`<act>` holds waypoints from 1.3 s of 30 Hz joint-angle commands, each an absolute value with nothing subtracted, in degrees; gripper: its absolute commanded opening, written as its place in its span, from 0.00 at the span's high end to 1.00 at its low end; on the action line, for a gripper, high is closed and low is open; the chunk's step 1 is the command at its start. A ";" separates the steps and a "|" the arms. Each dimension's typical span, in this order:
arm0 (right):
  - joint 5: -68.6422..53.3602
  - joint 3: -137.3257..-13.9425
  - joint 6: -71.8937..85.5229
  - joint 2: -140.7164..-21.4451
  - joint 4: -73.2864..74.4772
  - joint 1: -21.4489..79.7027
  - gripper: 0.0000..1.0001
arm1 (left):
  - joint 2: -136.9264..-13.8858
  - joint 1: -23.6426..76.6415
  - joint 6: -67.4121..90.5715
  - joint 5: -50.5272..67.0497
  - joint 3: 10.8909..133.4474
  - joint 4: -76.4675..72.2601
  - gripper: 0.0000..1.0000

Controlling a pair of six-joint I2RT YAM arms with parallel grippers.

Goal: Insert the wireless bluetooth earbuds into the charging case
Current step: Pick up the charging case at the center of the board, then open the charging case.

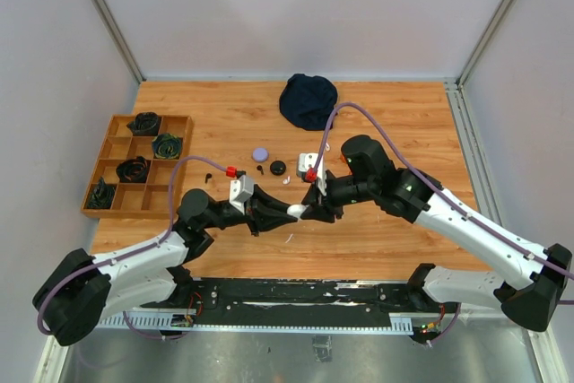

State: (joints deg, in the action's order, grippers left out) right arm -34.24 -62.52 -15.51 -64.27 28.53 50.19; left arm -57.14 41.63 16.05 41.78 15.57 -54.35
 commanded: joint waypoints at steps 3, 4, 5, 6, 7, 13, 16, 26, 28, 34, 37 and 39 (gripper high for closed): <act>-31.90 -63.84 -16.07 -62.12 25.56 50.78 0.47 | -54.04 41.44 16.39 38.75 12.12 -61.97 1.00; -31.34 -63.54 -15.97 -61.77 24.98 50.87 0.43 | -53.46 41.47 16.43 37.77 11.40 -62.67 1.00; -30.87 -63.17 -15.95 -61.29 24.33 50.95 0.41 | -52.92 41.48 16.43 36.83 10.73 -63.20 1.00; -30.39 -62.84 -15.86 -60.79 23.71 51.00 0.39 | -52.33 41.48 16.39 35.79 10.15 -63.63 1.00; -29.69 -62.30 -15.81 -60.26 22.75 51.05 0.37 | -51.63 41.46 16.24 34.76 9.48 -63.78 1.00; -25.80 -59.35 -15.66 -58.57 16.40 53.15 0.26 | -48.07 41.48 15.56 28.91 6.02 -66.05 1.00; -23.73 -58.81 -16.24 -58.53 14.44 54.29 0.25 | -46.78 41.48 15.40 27.80 5.54 -65.78 1.00; -17.29 -58.97 -18.63 -60.93 11.27 57.85 0.20 | -47.06 41.48 15.90 28.20 5.45 -66.13 1.00; -16.40 -59.18 -18.96 -61.60 11.16 58.28 0.20 | -47.21 41.48 16.06 28.37 5.45 -66.37 1.00; -14.13 -59.72 -19.77 -62.93 11.20 59.06 0.20 | -47.62 41.48 16.60 29.50 5.65 -66.88 1.00; -12.86 -59.84 -20.05 -62.62 11.23 59.15 0.20 | -47.93 41.48 16.37 30.11 5.71 -66.35 1.00; -12.09 -59.85 -20.17 -62.01 11.25 59.15 0.20 | -48.06 41.48 16.12 30.43 5.71 -65.84 1.00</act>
